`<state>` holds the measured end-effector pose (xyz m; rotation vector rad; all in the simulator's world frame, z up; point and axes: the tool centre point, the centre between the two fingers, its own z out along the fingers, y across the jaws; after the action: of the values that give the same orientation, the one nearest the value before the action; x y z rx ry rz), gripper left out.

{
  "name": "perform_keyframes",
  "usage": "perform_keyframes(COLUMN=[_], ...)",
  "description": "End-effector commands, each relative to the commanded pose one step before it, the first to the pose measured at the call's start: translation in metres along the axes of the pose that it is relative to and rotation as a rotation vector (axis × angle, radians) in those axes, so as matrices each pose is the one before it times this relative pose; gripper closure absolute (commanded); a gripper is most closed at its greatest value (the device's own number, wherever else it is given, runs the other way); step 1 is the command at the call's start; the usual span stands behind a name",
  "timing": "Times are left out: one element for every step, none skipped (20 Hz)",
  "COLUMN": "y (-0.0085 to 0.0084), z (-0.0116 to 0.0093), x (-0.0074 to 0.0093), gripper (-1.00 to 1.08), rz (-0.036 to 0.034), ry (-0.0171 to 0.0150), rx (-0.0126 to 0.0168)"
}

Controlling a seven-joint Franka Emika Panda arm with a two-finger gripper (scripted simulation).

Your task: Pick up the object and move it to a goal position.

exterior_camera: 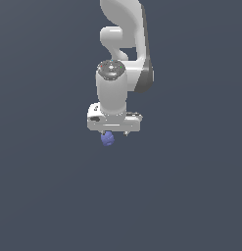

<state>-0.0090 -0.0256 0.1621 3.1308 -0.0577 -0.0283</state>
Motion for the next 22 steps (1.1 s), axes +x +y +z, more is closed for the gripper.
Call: perform_keyframes(y=[0.00001,0.00011,0.00036,0.00052,0.00080,0.00102,0.00091,0.00068,0.00042,0.00018,-0.00037,-0.00005,-0.00012,-0.00012,0.00026,0.00019,0.00038,0.00047,0.00059,0.00070,0.00082,0.00090], z=[0.00000,-0.00047,-0.00135,-0.00232,-0.00313,-0.00380,-0.00313,-0.00215,-0.00120,-0.00028,0.00011,0.00058,-0.00016,-0.00007,0.00010,0.00040,0.00072,0.00101,0.00130,0.00158,0.00185,0.00210], x=[0.00000,0.00021,0.00061,0.00097,0.00135,0.00161,0.00132,0.00089,0.00049,0.00012,-0.00025,-0.00003,0.00010,0.00006,-0.00008,-0.00021,-0.00035,-0.00050,-0.00065,-0.00080,-0.00096,-0.00111], gripper=[-0.92,-0.92,-0.92,-0.92,-0.92,-0.92,-0.92,-0.92,-0.92,-0.92,-0.92,-0.92,-0.92,-0.92,-0.92,-0.92,-0.92,-0.92,-0.92,-0.92,-0.92,-0.92], rz=[0.00000,-0.00036,-0.00099,-0.00176,-0.00242,-0.00307,-0.00274,-0.00216,-0.00151,-0.00069,0.00000,0.00169,0.00137,0.00000,-0.00067,-0.00207,-0.00301,-0.00408,-0.00512,-0.00617,-0.00717,-0.00819], ry=[0.00000,0.00054,0.00154,0.00272,0.00366,0.00448,0.00375,0.00265,0.00155,0.00044,0.00000,-0.00108,-0.00017,0.00000,0.00014,0.00009,0.00003,-0.00001,-0.00005,-0.00007,-0.00009,-0.00010], rx=[0.00000,-0.00024,-0.00067,-0.00119,-0.00165,-0.00209,-0.00180,-0.00130,-0.00076,-0.00020,0.00000,0.00051,0.00003,0.00000,-0.00005,0.00004,0.00011,0.00018,0.00024,0.00031,0.00036,0.00041])
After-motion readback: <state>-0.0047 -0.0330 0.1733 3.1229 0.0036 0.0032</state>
